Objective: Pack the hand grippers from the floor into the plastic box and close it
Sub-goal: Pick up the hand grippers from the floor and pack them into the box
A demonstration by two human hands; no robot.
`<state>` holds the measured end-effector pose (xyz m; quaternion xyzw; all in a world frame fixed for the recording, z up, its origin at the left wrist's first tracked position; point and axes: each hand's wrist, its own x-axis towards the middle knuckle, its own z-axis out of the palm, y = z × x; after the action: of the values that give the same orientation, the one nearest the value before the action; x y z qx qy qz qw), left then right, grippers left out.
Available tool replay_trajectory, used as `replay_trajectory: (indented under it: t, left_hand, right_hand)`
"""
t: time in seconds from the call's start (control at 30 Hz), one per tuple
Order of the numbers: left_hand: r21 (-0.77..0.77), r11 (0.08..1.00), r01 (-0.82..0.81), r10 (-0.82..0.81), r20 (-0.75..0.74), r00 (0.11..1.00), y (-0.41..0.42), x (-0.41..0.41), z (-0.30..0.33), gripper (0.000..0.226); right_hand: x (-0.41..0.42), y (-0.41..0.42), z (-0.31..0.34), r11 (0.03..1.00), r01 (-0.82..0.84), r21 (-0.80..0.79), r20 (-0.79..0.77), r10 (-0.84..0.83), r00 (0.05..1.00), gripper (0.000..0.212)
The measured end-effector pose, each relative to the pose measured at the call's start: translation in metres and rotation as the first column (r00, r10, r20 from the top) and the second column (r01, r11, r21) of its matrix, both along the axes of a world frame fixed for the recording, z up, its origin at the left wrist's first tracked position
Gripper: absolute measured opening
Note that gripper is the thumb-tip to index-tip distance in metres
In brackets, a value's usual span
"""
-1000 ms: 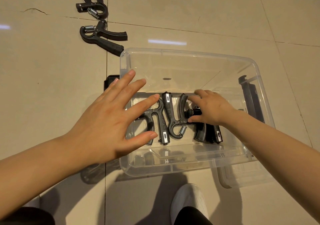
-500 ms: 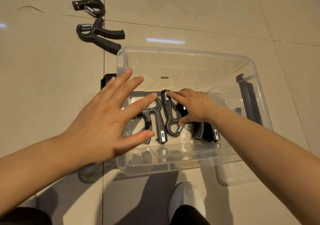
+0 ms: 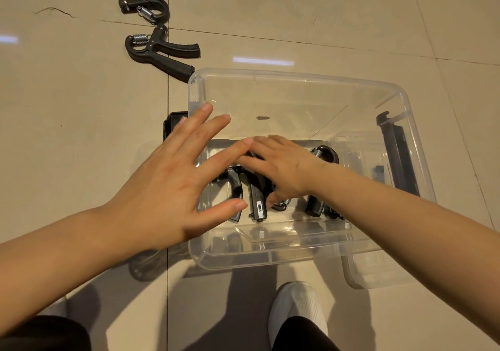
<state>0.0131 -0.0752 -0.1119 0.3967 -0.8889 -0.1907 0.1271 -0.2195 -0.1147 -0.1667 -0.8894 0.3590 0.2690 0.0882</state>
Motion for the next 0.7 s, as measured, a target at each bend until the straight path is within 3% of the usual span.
replay_trajectory:
  t: [0.07, 0.3, 0.53, 0.7]
  left_hand:
    - [0.002, 1.0, -0.004, 0.004, -0.008, 1.0, 0.0, 0.0, 0.0, 0.07]
    - [0.001, 1.0, 0.008, -0.008, -0.031, 0.999, 0.0, 0.0, -0.001, 0.069]
    - [-0.014, 1.0, 0.009, -0.01, -0.023, 1.0, -0.001, 0.001, -0.002, 0.069]
    - [-0.004, 1.0, 0.004, -0.004, -0.019, 1.0, 0.0, 0.001, -0.001, 0.069]
  right_hand:
    - [0.009, -0.001, -0.013, 0.998, -0.03, 0.049, -0.102, 0.034, 0.994, 0.123]
    - [0.016, 0.005, -0.025, 0.997, -0.074, -0.033, -0.194, 0.066, 0.979, 0.132]
    - [0.021, 0.001, -0.02, 0.998, 0.023, -0.067, -0.171, -0.035, 0.985, 0.124]
    - [0.02, 0.003, -0.022, 0.999, -0.02, -0.034, -0.169, 0.014, 0.985, 0.125]
